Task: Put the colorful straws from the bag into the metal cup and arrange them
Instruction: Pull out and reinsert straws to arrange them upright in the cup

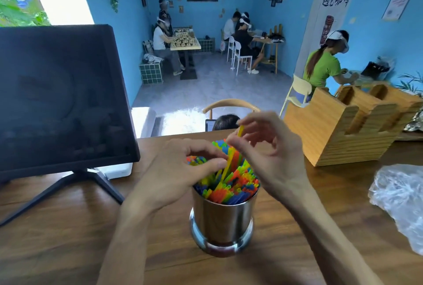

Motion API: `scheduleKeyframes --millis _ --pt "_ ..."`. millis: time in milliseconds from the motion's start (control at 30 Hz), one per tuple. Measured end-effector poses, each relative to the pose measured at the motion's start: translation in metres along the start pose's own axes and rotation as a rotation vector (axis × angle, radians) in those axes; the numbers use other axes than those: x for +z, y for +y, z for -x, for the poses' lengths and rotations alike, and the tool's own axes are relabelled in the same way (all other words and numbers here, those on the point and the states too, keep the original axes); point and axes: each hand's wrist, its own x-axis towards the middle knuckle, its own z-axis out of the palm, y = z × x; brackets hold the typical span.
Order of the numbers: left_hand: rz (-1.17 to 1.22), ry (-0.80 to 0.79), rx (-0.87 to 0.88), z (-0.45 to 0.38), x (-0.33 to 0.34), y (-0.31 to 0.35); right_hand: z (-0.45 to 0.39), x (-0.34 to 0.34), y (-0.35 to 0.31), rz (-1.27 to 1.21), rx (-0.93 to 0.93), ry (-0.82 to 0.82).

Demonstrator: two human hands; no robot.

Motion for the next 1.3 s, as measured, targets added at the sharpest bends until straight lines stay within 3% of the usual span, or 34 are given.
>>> scheduleKeyframes --millis 100,200,267,400,533,700,800,933,1167,1233,1300 --pt "0.012 0.102 0.014 -0.001 -0.002 -0.003 0.014 0.007 0.008 0.171 0.004 -0.165" --pt "-0.025 0.023 0.030 0.000 -0.004 -0.004 0.018 0.001 0.014 0.134 0.171 -0.294" --pt "-0.036 -0.081 0.040 0.002 -0.006 -0.006 0.020 -0.003 0.017 0.013 0.206 -0.266" --pt "-0.143 -0.147 0.071 0.003 -0.004 -0.008 0.031 -0.019 0.035 -0.137 0.303 -0.049" --pt "-0.243 -0.126 0.047 0.000 0.000 -0.010 0.047 -0.031 0.052 -0.386 0.486 -0.198" --pt "-0.206 -0.029 0.083 -0.002 0.007 -0.006 0.041 -0.021 0.051 -0.298 0.479 -0.032" --pt "-0.219 -0.024 0.142 -0.002 0.018 0.004 0.037 -0.013 0.050 -0.191 0.468 -0.015" --pt "-0.347 -0.085 0.144 -0.005 0.027 0.007 0.040 -0.001 0.046 -0.175 0.527 -0.202" --pt "-0.318 -0.098 0.146 -0.008 0.027 -0.004 0.042 0.000 0.026 -0.014 0.488 -0.481" --pt "-0.297 -0.105 0.156 -0.008 0.026 -0.004 0.040 0.003 0.029 -0.025 0.438 -0.470" --pt "-0.278 -0.097 0.155 -0.008 0.026 -0.005 0.035 0.002 0.030 -0.176 0.507 -0.381"
